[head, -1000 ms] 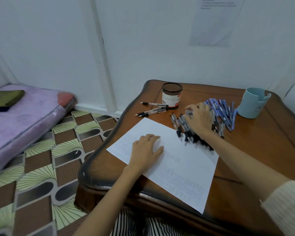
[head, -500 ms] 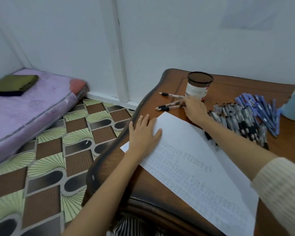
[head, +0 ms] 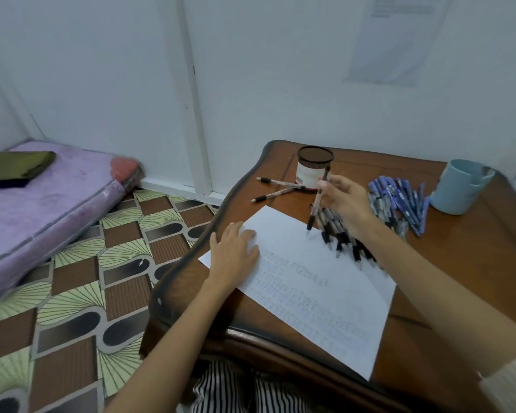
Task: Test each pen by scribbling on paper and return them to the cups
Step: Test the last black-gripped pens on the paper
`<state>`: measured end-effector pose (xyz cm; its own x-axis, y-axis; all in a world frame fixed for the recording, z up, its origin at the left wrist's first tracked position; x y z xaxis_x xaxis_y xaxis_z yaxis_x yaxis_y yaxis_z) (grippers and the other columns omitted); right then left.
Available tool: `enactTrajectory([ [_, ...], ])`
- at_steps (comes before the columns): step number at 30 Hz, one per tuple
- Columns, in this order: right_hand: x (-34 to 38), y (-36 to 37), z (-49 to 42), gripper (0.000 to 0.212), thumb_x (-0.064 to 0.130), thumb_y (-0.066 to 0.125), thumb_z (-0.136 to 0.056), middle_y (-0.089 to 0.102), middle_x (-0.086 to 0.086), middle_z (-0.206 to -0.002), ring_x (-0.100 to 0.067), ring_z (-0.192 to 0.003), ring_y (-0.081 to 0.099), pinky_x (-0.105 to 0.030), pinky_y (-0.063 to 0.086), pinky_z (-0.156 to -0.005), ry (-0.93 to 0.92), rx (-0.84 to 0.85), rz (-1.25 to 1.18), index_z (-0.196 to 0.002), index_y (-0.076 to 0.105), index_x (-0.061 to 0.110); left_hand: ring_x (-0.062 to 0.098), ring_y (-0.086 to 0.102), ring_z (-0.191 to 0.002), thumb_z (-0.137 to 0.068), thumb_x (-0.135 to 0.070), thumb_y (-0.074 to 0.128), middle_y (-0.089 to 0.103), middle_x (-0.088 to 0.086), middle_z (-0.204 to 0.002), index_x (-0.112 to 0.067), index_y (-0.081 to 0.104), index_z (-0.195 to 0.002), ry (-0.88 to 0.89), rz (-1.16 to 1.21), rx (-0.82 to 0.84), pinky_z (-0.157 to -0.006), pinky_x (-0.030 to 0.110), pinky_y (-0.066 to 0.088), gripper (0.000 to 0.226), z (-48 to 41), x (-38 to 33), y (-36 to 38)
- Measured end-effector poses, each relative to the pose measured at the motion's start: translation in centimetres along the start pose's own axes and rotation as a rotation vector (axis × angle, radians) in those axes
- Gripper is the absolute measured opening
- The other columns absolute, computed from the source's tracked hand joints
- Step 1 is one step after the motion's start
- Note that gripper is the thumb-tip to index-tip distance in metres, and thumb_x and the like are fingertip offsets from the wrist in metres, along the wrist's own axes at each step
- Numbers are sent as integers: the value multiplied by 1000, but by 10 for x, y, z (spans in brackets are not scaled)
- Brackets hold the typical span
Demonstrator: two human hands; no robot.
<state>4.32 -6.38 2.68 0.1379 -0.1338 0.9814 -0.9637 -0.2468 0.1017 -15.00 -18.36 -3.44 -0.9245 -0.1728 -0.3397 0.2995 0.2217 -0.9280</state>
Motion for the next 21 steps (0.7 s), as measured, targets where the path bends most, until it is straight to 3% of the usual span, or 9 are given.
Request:
enactTrajectory([
  [2,3,-6,25,10,9,53,-94,66,-1,-92,-12,-80,65,-24,56,-66,44,4,-63,-95,58,18,16,20,-142,-98,-34,42,28,0,-152,-25,47,-132,-4,-14,9,-115,51,7,36,12,-1,-2],
  [4,2,-13,53,12,8,47,-97,67,-8,-93,-15,-74,69,-27,58,-63,69,-23,-64,-103,51,17,15,21,-141,-98,-32,41,29,0,-151,-23,45,-135,-3,-19,18,-114,51,10,38,25,-5,-3],
  [8,-6,-23,100,39,8,50,-95,68,-11,-88,-15,-70,70,-29,58,-58,55,0,-2,-129,41,26,16,17,-143,-100,-34,34,25,0,-153,-21,35,-141,5,-48,40,-115,49,9,43,44,-11,0],
  [15,-12,-43,131,25,3,47,-96,66,-11,-79,-13,-60,69,-28,57,-52,138,-129,-25,-120,46,8,16,11,-145,-101,-38,29,18,0,-157,-23,28,-146,-2,-86,59,-116,49,6,47,48,-10,5],
  [18,-14,-49,128,25,5,50,-95,68,-10,-81,-15,-62,69,-27,55,-51,185,-111,-50,-118,50,12,16,11,-145,-101,-38,30,18,-1,-157,-25,28,-146,2,-93,54,-116,48,6,47,47,-9,6],
  [21,-23,-53,120,20,17,58,-90,67,-3,-78,-12,-64,65,-23,52,-51,297,-168,-253,-110,56,19,15,14,-144,-100,-39,33,21,-1,-156,-25,31,-144,0,-70,35,-116,49,7,47,46,-9,6],
])
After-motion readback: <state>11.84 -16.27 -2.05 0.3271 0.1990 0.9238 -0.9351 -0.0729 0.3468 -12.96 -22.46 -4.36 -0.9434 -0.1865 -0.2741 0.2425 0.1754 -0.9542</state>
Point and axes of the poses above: each hand's wrist, its own z-axis away from the middle knuckle, its own y-axis out of the palm, x = y × z, the point moved 5 cm from there along -z, towards the middle knuckle
